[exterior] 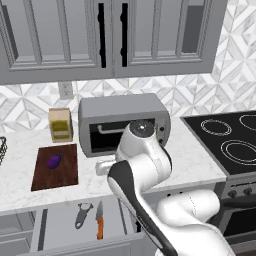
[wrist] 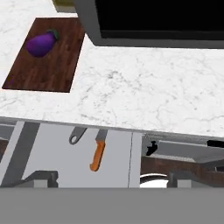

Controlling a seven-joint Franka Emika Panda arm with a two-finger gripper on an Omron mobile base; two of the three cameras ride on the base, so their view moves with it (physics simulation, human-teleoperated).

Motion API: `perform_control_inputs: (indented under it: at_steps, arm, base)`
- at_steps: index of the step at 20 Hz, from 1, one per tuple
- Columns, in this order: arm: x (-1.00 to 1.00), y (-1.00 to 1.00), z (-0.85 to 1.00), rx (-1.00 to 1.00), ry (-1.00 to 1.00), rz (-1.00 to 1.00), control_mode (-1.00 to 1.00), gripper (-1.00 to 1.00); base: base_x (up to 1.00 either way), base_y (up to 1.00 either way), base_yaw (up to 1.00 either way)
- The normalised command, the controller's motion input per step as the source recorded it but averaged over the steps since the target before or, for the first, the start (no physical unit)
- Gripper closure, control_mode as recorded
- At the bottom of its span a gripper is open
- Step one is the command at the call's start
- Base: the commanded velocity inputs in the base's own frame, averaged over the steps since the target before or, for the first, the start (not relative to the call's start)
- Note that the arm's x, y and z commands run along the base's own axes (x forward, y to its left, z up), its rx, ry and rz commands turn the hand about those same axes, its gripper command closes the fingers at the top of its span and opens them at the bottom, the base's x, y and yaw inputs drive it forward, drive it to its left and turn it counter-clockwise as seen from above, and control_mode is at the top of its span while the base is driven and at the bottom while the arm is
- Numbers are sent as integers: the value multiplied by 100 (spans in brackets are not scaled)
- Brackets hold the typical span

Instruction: Place the appropriate cutting tool for cutting the eggplant skin on the cutting board.

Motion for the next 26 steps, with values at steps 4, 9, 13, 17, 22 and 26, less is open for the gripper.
perform_control_inputs:
  at_steps: [4, 9, 13, 17, 22, 26]
  arm:
    - [0, 74, -21, 0, 16, 0, -100, -100]
    - [-11, 53, -33, 1, 15, 0, -100, -100]
    - [-19, 21, -51, 1, 11, -6, -100, -100]
    - [-16, 0, -48, 0, 15, -5, -100, -100]
    - [-48, -1, -49, 0, 7, -5, -100, -100]
    - [-45, 3, -50, 0, 4, -3, -100, -100]
  base:
    - [0, 0, 0]
    - [0, 0, 0]
    - [0, 0, 0]
    - [0, 0, 0]
    - [0, 0, 0]
    - [0, 0, 0]
